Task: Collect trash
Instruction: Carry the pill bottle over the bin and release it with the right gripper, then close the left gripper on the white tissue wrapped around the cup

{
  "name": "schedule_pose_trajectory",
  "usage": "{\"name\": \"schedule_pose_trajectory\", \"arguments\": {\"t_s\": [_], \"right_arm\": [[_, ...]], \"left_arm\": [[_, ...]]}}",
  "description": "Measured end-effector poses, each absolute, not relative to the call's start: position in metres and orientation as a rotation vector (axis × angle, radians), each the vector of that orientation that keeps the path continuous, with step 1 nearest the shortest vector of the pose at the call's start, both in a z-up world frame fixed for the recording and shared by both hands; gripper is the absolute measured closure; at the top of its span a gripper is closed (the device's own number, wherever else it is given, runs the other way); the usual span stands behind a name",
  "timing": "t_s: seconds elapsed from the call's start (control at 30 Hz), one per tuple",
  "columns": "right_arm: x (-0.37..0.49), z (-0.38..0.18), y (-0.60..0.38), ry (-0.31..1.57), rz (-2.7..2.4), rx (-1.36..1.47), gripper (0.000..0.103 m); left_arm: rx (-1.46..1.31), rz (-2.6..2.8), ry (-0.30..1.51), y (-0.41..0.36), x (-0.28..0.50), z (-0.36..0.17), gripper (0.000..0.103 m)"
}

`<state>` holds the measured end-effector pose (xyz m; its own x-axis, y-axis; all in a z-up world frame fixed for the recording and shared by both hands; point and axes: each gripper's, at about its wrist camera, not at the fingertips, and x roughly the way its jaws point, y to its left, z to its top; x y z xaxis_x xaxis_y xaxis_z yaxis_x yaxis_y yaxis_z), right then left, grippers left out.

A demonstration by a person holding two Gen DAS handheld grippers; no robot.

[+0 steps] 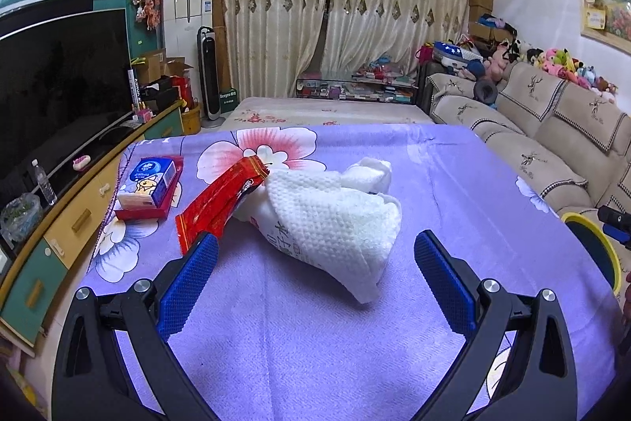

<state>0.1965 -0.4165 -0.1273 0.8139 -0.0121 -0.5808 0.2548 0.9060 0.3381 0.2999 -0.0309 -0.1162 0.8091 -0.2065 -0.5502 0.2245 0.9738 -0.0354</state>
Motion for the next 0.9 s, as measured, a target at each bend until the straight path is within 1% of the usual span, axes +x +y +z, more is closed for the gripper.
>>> {"name": "schedule_pose_trajectory", "arguments": {"t_s": [0.1,0.2,0.3,0.47,0.6,0.67,0.9], "right_arm": [[0.205,-0.127,-0.389,0.621,-0.13,0.323,0.01],[0.206,-0.121,-0.386,0.586,-0.15,0.31,0.01],[0.206,-0.12,-0.389,0.59,-0.161,0.317,0.01],[0.204,-0.123,-0.389,0.6,-0.178,0.313,0.01],[0.202,-0.124,-0.387,0.594,-0.178,0.3,0.01],[0.202,-0.124,-0.387,0.596,-0.175,0.299,0.01],[0.202,-0.127,-0.389,0.604,-0.169,0.313,0.01]], "left_arm": [[0.026,-0.234,0.62,-0.03,0.308,-0.117,0.005],[0.023,-0.253,0.652,-0.029,0.318,-0.116,0.006],[0.004,-0.271,0.673,-0.027,0.33,-0.112,0.007],[-0.019,-0.318,0.732,-0.028,0.353,-0.112,0.025],[0.007,-0.332,0.765,-0.036,0.368,-0.116,0.027],[0.03,-0.335,0.779,-0.041,0.373,-0.118,0.031],[0.082,-0.314,0.79,-0.051,0.383,-0.12,0.032]]}}
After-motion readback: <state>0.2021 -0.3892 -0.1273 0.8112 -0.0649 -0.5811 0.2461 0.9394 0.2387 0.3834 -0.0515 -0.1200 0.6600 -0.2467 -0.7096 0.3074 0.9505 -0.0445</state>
